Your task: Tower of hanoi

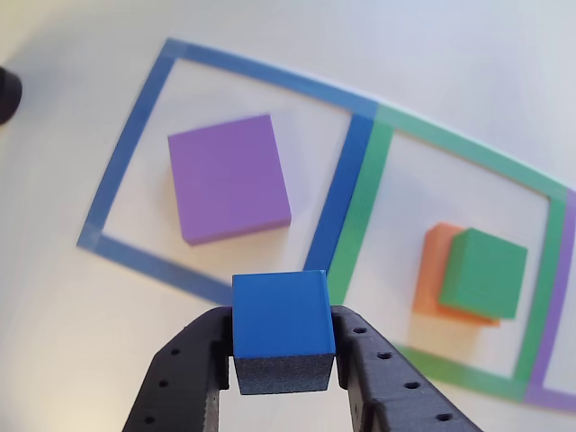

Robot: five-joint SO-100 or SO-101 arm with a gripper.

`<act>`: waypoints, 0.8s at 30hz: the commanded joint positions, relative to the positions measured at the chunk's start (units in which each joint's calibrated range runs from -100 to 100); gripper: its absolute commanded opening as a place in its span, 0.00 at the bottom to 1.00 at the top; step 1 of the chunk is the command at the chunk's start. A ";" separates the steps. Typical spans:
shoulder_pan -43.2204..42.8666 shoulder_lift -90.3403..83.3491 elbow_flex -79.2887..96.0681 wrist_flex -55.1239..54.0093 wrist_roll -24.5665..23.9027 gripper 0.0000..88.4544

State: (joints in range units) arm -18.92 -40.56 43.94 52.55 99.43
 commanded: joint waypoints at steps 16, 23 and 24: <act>-3.30 28.94 20.62 -73.56 0.57 0.03; -4.07 31.91 26.80 -83.19 0.57 0.03; -4.14 32.71 26.89 -84.00 0.57 0.03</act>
State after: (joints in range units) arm -22.32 -8.70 70.68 -27.03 99.25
